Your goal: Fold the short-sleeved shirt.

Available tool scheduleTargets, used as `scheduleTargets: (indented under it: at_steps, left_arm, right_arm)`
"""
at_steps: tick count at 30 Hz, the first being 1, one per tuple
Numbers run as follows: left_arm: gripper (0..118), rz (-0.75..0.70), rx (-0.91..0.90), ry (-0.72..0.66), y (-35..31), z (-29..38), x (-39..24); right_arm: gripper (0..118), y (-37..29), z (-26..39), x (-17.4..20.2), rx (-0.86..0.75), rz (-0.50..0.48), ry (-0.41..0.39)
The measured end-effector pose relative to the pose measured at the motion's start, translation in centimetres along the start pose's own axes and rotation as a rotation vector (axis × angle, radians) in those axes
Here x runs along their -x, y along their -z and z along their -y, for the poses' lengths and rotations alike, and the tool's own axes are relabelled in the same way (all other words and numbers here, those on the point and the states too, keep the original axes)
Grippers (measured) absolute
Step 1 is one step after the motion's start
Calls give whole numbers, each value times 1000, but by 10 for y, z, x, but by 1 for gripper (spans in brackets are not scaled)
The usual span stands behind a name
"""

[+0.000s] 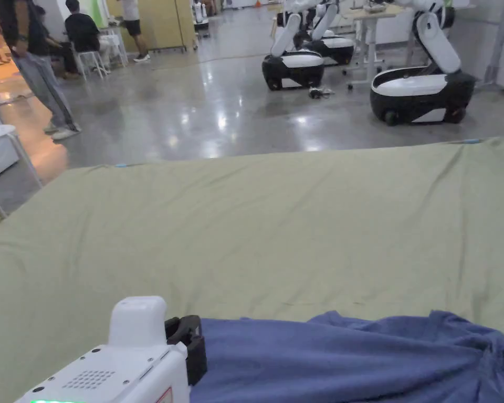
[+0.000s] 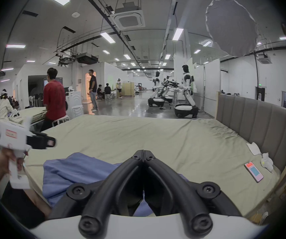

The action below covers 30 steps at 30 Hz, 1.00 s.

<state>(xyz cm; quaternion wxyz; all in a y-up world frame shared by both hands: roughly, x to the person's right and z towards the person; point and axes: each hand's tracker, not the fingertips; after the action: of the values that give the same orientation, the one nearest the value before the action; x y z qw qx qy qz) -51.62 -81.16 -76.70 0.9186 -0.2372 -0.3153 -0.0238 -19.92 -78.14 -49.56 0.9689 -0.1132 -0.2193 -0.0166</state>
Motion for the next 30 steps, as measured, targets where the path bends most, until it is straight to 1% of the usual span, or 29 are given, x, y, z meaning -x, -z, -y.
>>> scheduleTargets:
  at_steps: [3, 6, 8, 10, 11, 12, 13, 15, 16, 17, 19, 20, 23, 24, 25, 26, 27, 28, 29, 30]
  left_arm:
    - [0, -80, 46, 4, -28, 12, 42]
    - [0, -149, 83, -17, -35, 26, 77]
    - [0, -157, 102, -84, -27, 30, 94]
    - [0, -149, 120, -92, -9, 28, 111]
    - [0, -146, 166, -94, 7, 26, 119]
    - [0, -185, 173, -101, 21, 27, 128]
    - [7, -193, 178, -98, 34, 28, 137]
    - [77, -163, 327, -124, 70, 33, 159]
    - [105, -157, 402, -143, 85, 38, 167]
    - [113, -154, 457, -162, 99, 46, 173]
    - [112, -176, 453, -160, 116, 58, 177]
    - [112, -204, 480, -157, 123, 62, 176]
    - [110, -176, 544, -197, 140, 80, 167]
    - [108, -225, 556, -165, 145, 85, 162]
    - [100, -256, 525, -107, 142, 85, 154]
    - [79, -264, 506, -102, 141, 82, 147]
    - [79, -250, 491, -119, 134, 78, 141]
    - [72, -250, 476, -113, 130, 75, 136]
    - [53, -224, 440, -97, 126, 71, 129]
    - [19, -200, 419, -69, 124, 69, 120]
  right_arm:
    - [0, 4, 1, 13, 3, -30, -17]
    - [0, 10, 3, 21, 20, -50, -26]
    - [0, 14, 4, 25, 27, -54, -31]
    - [0, 17, 3, 28, 33, -58, -29]
    - [0, 18, 3, 29, 34, -59, -29]
    - [0, 19, 3, 30, 36, -61, -29]
    - [0, 20, 2, 31, 37, -61, -32]
    - [0, 20, 1, 32, 38, -62, -36]
    - [0, 21, 0, 33, 37, -62, -36]
    - [0, 21, 0, 33, 36, -58, -32]
    - [0, 22, -2, 32, 37, -55, -22]
    - [0, 23, -2, 32, 36, -49, -23]
    - [0, 27, -4, 28, 39, -38, -18]
    - [0, 28, -4, 27, 41, -35, -16]
    - [0, 28, -4, 26, 43, -33, -15]
    - [0, 29, -4, 25, 46, -28, -16]
    - [0, 29, -3, 24, 50, -25, -17]
    - [0, 30, -2, 23, 53, -24, -18]
    - [0, 32, -1, 20, 60, -22, -18]
    - [0, 34, 0, 18, 62, -17, -16]
